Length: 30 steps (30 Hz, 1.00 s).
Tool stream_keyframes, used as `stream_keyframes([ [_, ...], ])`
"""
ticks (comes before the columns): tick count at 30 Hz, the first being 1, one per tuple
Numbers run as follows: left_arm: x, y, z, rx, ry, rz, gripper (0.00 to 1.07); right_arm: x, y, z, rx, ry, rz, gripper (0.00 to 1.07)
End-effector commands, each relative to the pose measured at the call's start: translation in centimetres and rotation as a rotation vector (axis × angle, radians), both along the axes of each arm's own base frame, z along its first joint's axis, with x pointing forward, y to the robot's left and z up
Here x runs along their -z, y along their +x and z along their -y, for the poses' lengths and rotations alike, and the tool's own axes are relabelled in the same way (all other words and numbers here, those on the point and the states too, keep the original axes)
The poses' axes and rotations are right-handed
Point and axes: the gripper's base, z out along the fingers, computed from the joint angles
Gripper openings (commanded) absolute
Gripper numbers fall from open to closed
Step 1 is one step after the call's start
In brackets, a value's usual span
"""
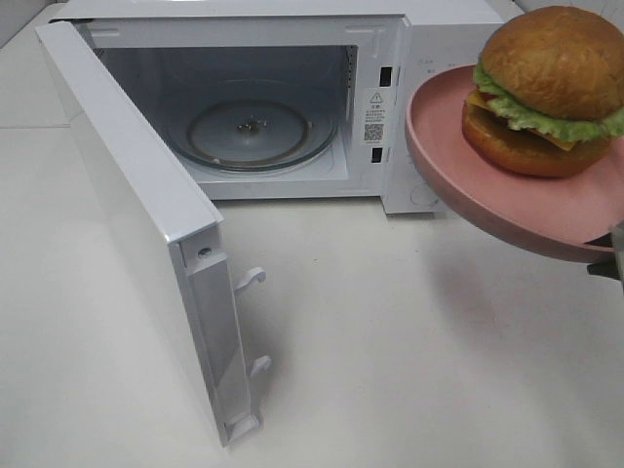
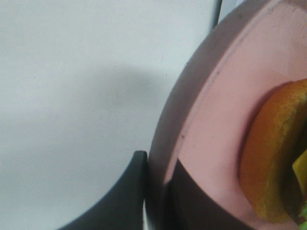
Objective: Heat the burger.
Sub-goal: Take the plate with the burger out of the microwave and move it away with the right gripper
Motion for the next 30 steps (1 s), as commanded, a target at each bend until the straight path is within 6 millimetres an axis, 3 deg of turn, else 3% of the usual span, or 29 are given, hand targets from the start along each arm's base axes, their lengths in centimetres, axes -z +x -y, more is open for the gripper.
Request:
stream_keyframes([
  [1,0.0,-0.2,0.0,-0.003,0.001,0.021,1.00,-0.8,0.0,0.3,0.013,0.013,0.058,0.00],
  [10,0.0,-0.2,0.0,-0.003,0.001,0.021,1.00,-0.5,0.0,1.3,0.175,0.013,0.017,0.00],
  [30,0.0,-0.2,0.0,-0.003,0.001,0.021,1.00,-0.3,-0.1,2.2,0.327,0.034,-0.018,0.00],
])
